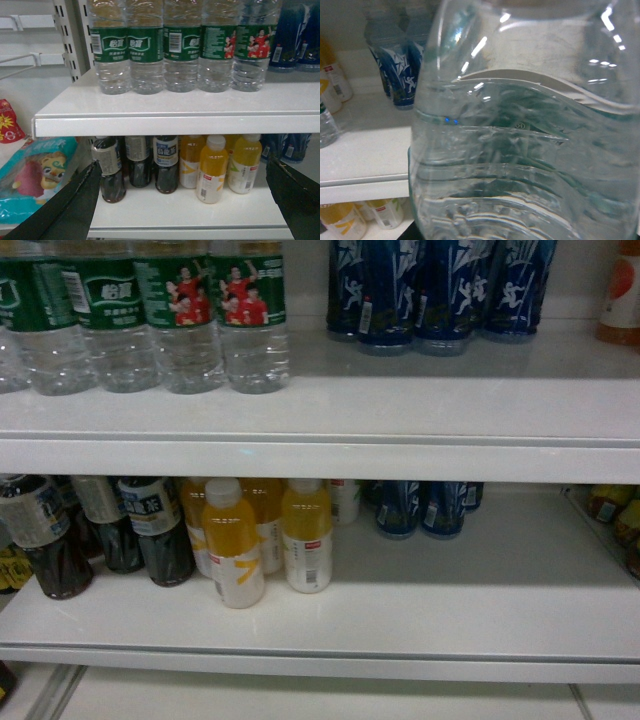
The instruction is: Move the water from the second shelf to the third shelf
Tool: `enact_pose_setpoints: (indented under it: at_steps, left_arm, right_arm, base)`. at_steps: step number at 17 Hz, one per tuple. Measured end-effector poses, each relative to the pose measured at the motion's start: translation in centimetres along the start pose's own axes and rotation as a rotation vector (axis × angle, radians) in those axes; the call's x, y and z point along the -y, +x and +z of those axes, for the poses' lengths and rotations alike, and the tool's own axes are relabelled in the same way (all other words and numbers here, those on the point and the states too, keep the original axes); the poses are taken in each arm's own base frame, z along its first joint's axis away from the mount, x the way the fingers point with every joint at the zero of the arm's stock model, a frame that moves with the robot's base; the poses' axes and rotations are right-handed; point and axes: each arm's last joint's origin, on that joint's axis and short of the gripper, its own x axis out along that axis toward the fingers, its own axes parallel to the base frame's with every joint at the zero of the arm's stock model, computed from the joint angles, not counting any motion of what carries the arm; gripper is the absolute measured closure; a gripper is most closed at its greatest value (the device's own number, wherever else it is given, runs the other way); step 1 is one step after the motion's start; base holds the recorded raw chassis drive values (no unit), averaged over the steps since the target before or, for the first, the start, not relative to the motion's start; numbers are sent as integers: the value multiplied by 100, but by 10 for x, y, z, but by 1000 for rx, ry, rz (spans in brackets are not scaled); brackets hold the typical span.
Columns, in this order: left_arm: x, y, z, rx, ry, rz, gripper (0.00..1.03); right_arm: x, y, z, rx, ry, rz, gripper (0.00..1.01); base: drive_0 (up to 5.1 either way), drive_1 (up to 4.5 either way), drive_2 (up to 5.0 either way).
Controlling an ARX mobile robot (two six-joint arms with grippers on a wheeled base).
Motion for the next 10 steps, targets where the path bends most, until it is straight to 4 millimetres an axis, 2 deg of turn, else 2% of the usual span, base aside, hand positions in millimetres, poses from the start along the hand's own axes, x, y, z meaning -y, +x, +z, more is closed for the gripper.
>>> enact_pose_setpoints:
  at_steps: [10]
  left_arm:
    - [0, 0, 0, 0, 0, 0, 5]
  right_arm:
    - [0, 0, -1, -5, -1, -1, 59]
  base:
    - [-497, 248, 248]
